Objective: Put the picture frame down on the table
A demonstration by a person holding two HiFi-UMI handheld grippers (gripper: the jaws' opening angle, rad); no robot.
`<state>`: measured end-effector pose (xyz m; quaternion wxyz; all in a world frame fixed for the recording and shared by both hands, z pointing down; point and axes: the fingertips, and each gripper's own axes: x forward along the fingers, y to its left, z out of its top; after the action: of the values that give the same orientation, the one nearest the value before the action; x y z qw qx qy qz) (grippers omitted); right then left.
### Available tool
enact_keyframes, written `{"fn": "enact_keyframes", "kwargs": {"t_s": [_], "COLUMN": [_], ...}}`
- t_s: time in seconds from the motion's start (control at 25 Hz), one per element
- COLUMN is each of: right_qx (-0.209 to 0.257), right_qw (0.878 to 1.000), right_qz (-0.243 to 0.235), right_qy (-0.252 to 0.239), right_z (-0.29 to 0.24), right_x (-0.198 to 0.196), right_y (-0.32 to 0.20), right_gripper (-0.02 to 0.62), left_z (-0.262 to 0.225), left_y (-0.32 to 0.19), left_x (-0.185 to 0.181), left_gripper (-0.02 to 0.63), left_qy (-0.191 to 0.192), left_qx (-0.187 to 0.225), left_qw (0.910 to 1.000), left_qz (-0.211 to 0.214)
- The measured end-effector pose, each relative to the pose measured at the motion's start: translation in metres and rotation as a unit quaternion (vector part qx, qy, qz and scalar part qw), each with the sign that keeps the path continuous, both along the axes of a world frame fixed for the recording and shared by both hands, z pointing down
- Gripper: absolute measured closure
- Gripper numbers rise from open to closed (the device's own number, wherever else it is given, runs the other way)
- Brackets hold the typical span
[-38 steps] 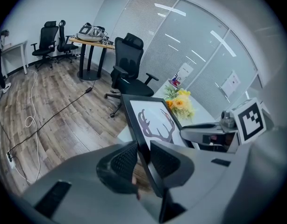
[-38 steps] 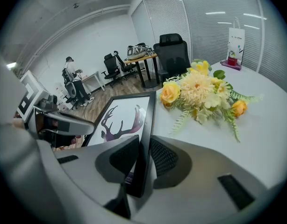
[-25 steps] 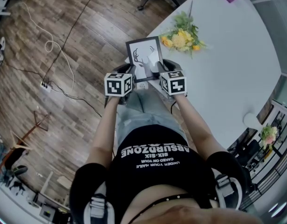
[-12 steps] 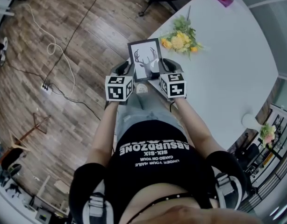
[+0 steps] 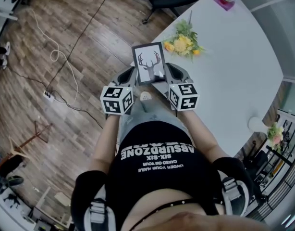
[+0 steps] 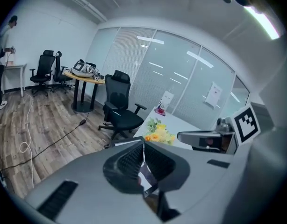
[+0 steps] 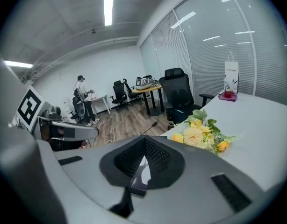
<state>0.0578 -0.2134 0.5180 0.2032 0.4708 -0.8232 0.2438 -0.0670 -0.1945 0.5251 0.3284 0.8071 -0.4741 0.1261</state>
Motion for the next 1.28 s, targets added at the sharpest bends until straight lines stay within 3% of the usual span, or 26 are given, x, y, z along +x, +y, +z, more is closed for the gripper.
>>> {"fn": "enact_keyframes", "kwargs": {"t_s": [0.24,0.56,1.28], "right_qx": [0.032,0.048,0.045], "right_qw": [0.999,0.998,0.999], "right_qz": [-0.004,-0.002,-0.005], "right_qy": [-0.024,-0.028,-0.027], "right_z": [-0.033,-0.048,-0.044], "right_x": [-0.004,-0.001,0.008], "right_y": [0.018,0.047,0.073], "right_gripper": [0.580,0.580,0.580], "left_z": [-0.031,-0.048,-0.044], "left_y": [0.015,0.041,0.068], "left_x": [-0.001,0.009,0.025], "left_gripper": [0.591,0.591,0.591], "left_qy": [0.040,0.040,0.040], "left_qx": [0.025,0.042,0.033], "left_qw": [0.9989,0.9982,0.9981], "left_qz": [-0.009,0.014,0.033]}}
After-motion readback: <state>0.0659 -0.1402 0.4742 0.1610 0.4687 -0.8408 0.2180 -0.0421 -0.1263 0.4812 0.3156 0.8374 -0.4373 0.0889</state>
